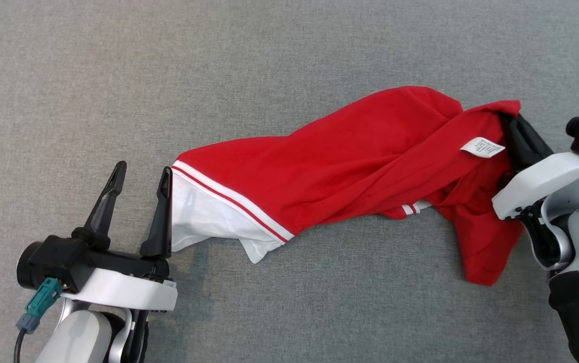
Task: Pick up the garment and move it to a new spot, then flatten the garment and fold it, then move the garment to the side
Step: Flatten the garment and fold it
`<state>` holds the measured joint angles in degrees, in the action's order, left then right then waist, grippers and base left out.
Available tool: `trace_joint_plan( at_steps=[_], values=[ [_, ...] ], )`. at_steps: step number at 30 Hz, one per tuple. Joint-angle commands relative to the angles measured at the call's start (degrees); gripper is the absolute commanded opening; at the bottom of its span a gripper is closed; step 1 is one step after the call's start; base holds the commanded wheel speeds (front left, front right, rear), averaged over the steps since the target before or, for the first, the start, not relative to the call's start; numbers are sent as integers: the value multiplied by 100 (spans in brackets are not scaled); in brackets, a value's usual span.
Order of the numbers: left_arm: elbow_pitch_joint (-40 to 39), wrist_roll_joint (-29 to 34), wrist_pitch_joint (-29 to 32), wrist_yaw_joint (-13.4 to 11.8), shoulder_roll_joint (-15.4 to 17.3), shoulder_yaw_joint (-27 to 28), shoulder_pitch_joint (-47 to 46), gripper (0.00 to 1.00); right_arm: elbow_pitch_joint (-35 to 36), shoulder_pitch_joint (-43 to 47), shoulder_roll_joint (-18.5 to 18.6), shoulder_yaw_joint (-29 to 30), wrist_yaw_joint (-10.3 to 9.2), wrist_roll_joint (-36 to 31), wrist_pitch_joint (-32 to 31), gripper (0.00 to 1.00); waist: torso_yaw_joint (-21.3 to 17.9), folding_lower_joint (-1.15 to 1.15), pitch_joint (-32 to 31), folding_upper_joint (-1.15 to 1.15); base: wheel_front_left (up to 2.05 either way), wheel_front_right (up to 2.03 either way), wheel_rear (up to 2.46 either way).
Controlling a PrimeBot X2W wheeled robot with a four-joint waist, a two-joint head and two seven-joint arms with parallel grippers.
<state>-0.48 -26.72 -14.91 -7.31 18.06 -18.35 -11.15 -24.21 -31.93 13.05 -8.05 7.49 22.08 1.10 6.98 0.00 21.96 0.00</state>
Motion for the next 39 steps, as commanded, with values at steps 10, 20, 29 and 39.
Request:
trace_joint_plan(
  at_steps=[10,20,29,39],
  values=[
    [123,183,-28,172,-171,211,-28,100,-1047,-251,10,-613,1,501,701,100,-52,0,-57,0,0,0,0],
    [152,266,-29,192,-159,370,157,100,-259,625,111,-474,1,412,1154,100,-265,0,-382,0,0,0,0],
    [146,266,-11,78,-44,480,490,100,1356,1827,-172,347,1,-361,778,100,-488,0,-820,0,0,0,0],
    [88,209,160,6,65,425,942,100,2881,3161,-655,765,1,-849,-24,100,-606,0,-1232,0,0,0,0]
  ],
)
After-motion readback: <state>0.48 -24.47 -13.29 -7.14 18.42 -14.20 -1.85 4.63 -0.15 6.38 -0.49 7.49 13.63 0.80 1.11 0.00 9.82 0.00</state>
